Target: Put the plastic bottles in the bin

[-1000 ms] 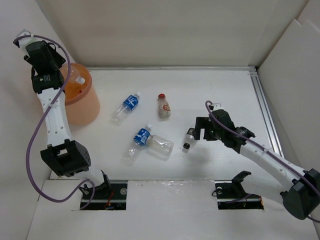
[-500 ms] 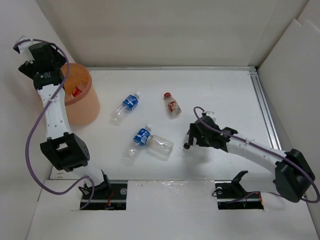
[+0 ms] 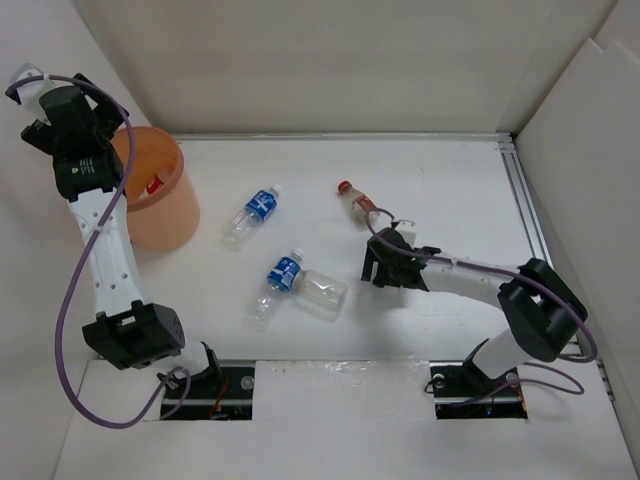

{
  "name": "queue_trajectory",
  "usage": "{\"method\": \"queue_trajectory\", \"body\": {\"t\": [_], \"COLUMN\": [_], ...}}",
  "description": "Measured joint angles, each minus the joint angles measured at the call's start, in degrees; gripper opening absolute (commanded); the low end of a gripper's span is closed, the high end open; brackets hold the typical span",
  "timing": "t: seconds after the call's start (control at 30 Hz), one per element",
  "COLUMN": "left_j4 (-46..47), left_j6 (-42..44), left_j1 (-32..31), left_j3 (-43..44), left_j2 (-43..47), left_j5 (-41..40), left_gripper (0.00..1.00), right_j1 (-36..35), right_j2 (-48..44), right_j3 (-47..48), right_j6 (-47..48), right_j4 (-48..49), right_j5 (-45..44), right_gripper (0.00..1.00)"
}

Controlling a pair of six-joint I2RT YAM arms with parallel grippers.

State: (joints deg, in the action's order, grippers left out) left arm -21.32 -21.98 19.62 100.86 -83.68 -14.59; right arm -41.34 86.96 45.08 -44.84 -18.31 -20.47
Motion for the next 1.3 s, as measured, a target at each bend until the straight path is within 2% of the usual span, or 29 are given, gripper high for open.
{"method": "queue_trajectory", "body": {"t": [0.2, 0.27, 0.37, 0.4, 0.5, 0.53, 0.57, 0.6, 0.73, 0.83, 0.97, 1.13, 1.3], "left_j4": [0.6, 0.5, 0.7, 0.9, 0.9, 1.0, 1.0, 0.9, 1.4, 2.0, 2.9, 5.2, 6.4], "left_j6": [0.0, 0.0, -0.3, -0.4, -0.5, -0.6, -0.6, -0.6, -0.4, 0.0, 0.8, 1.2, 3.1], "left_j1": [0.0, 0.0, 0.0, 0.0, 0.0, 0.0, 0.0, 0.0, -1.7, -5.8, -14.1, -23.2, -30.3], "left_j3": [-0.2, -0.2, -0.5, -0.7, -0.9, -0.9, -1.0, -1.0, -1.0, -1.0, -1.0, -1.0, -1.0], "left_j2": [0.5, 0.5, 0.5, 0.5, 0.4, 0.3, 0.2, 0.2, 0.2, 0.2, 0.0, -2.6, -8.4], "left_j5": [4.8, 6.3, 8.2, 8.9, 10.8, 11.5, 12.4, 13.5, 18.0, 21.6, 27.8, 39.0, 49.3], "left_gripper": [1.00, 1.00, 1.00, 1.00, 1.00, 1.00, 1.00, 1.00, 1.00, 1.00, 1.00, 1.00, 1.00], "right_j1": [-0.3, -0.3, -0.3, -0.2, 0.3, 0.5, 0.7, 0.9, 1.2, 1.1, 1.2, 2.4, 5.9], "right_j2": [1.9, 3.5, 5.8, 6.3, 7.0, 7.1, 7.2, 7.2, 6.8, 4.5, -4.8, -19.3, -28.0], "right_j3": [1.2, 2.6, 4.6, 4.9, 5.2, 5.2, 5.2, 5.3, 5.4, 5.0, 4.7, 4.9, 7.0], "right_j6": [-1.5, -1.6, -1.8, -1.9, -1.9, -1.9, -1.9, -2.1, -2.6, -2.4, -0.3, 7.1, 15.7], "right_j4": [0.9, 0.9, 0.9, 1.1, 1.6, 1.9, 2.1, 2.4, 2.2, 0.7, -1.3, -0.1, 4.1], "right_j5": [-3.0, -4.2, -5.8, -6.3, -7.0, -7.2, -7.2, -7.3, -6.8, -6.6, -6.9, -5.4, 4.2], "right_gripper": [0.97, 0.96, 0.88, 0.80, 0.64, 0.43, 0.30, 0.23, 0.23, 0.23, 0.19, 0.14, 0.14]}}
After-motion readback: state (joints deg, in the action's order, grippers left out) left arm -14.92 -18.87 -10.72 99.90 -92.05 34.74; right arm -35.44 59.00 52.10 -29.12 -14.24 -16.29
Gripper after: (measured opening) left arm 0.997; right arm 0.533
